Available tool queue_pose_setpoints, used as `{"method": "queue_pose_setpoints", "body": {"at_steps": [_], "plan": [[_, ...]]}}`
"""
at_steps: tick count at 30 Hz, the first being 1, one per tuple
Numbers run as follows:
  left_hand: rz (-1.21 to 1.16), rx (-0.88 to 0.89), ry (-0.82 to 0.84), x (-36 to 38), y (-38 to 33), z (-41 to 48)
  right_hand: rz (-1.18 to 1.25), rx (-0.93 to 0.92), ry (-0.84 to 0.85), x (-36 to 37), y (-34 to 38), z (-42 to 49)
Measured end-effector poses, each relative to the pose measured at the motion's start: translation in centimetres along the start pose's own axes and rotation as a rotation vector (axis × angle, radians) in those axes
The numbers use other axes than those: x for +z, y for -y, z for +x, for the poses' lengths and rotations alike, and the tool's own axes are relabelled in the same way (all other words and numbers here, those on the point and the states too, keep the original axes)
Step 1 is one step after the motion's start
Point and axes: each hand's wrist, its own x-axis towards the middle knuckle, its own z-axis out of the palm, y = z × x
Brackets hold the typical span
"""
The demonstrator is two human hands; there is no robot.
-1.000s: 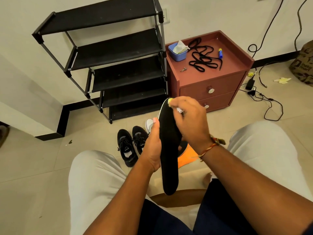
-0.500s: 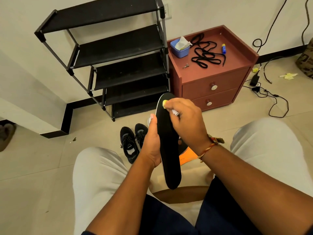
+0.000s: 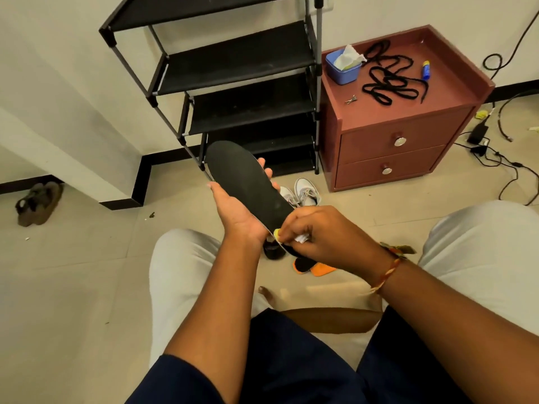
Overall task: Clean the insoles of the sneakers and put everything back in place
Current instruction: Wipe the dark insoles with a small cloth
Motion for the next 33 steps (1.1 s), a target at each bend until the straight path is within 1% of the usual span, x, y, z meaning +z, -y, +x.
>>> {"method": "queue_pose_setpoints", "body": {"at_steps": [3, 6, 8, 11, 15, 18, 19, 21, 23, 24, 26, 28, 30, 32, 33], "plan": [[-0.114, 0.037, -0.061, -0.6, -0.6, 0.5, 0.013, 0.022, 0.073, -0.8, -0.5, -0.3], [-0.21, 0.064, -0.086, -0.9, -1.0, 0.5, -0.039, 0.047, 0.1, -1.5, -1.2, -0.2], [-0.247, 0.072, -0.098, -1.0, -1.1, 0.5, -0.095, 0.068, 0.08, -1.9, -1.7, -0.2], [-0.263, 0.057, -0.101, -1.0, -0.9, 0.4, -0.143, 0.095, 0.001, -2.0, -2.2, 0.0], [-0.191, -0.016, -0.066, -0.6, 0.2, -0.1, -0.177, 0.086, -0.106, -1.8, -2.5, 0.1], [-0.067, -0.083, -0.027, 0.1, 1.5, -0.8, -0.191, 0.097, -0.223, -1.2, -2.4, 0.6], [-0.015, -0.084, -0.025, 0.3, 1.8, -1.0, -0.178, 0.09, -0.234, -0.9, -2.0, 0.7], [0.064, -0.067, -0.034, 0.4, 2.3, -1.2, -0.127, 0.036, -0.179, -0.3, -0.8, 0.8], [0.071, -0.068, -0.028, 0.3, 2.3, -1.3, -0.107, -0.003, -0.116, -0.1, -0.2, 0.7], [0.064, -0.07, -0.016, 0.4, 2.2, -1.2, -0.117, 0.016, -0.128, -0.4, -0.6, 0.8], [0.046, -0.071, 0.019, 0.5, 2.0, -1.0, -0.167, 0.105, -0.219, -1.0, -1.8, 1.1], [0.027, -0.069, 0.04, 0.7, 1.9, -1.0, -0.203, 0.156, -0.268, -1.1, -2.0, 1.1], [0.035, -0.074, 0.05, 0.6, 1.7, -0.9, -0.154, 0.107, -0.267, -0.3, -0.7, 0.6], [0.048, -0.068, 0.061, 0.5, 1.5, -0.8, -0.107, 0.034, -0.219, 0.3, 0.4, 0.1], [0.046, -0.059, 0.064, 0.6, 1.4, -0.7, -0.104, 0.031, -0.217, 0.2, 0.2, 0.1]]}}
